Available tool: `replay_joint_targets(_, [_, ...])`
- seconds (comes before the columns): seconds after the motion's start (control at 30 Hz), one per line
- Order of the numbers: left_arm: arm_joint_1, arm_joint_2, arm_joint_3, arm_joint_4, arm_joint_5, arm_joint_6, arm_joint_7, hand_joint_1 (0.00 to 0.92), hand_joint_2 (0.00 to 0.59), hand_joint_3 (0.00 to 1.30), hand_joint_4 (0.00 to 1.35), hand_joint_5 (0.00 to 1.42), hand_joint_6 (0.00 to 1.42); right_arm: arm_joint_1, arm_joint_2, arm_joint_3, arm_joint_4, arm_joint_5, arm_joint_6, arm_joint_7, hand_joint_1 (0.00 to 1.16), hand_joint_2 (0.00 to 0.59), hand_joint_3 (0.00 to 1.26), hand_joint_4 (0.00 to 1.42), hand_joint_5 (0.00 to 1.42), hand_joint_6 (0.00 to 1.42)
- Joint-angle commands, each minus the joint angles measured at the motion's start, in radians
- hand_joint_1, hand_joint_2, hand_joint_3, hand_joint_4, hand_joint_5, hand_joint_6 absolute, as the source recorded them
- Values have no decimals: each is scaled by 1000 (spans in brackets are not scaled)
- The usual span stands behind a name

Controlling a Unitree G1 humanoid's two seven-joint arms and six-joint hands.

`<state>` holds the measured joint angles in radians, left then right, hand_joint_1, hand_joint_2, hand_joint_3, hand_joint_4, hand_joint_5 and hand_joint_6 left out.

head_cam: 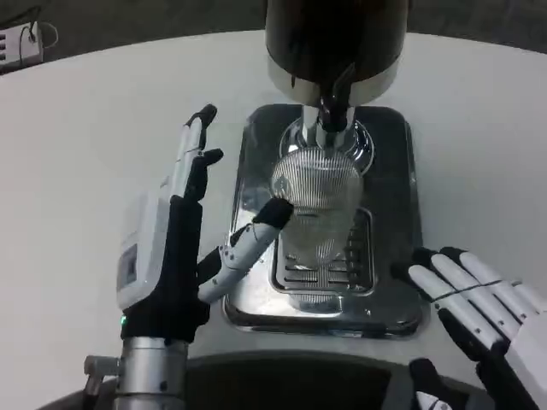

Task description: Grasp the cup under the faucet to collect the drink, then remove the cup.

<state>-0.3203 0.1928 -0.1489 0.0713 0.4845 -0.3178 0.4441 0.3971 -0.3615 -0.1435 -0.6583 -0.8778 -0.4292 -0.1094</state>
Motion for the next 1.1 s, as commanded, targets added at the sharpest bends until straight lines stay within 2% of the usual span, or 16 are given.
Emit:
replay_joint_targets(0.03, [42, 2, 19, -141, -67, -8, -104, 0, 167, 0, 0, 70, 31, 10, 10, 15, -14, -10, 5, 13, 234, 570, 148, 96, 95, 216])
replay_joint_targets(0.2, [41, 4, 31, -310, -144, 42, -253, 0, 204, 0, 0, 30, 0, 16, 9, 22, -13, -7, 4, 15, 232, 565, 154, 96, 95, 216])
replay_joint_targets(0.33, [6, 1, 42, -389, -185, 82, -338, 0, 197, 0, 0, 20, 0, 19, 9, 23, -12, -6, 4, 13, 230, 561, 156, 96, 95, 216])
replay_joint_targets(0.47, [-47, -8, 31, -448, -188, 128, -406, 0, 159, 0, 0, 8, 0, 18, 12, 24, -11, -6, 7, 11, 229, 559, 157, 96, 95, 220])
replay_joint_targets(0.83, [-144, -18, 0, -437, -157, 186, -502, 0, 178, 0, 0, 25, 0, 19, 7, 17, -4, 2, 13, 9, 226, 558, 158, 96, 95, 223])
replay_joint_targets(1.1, [-169, -17, -22, -429, -151, 209, -557, 0, 179, 0, 0, 36, 0, 12, 8, 16, -1, 6, 20, 10, 224, 558, 158, 96, 95, 218])
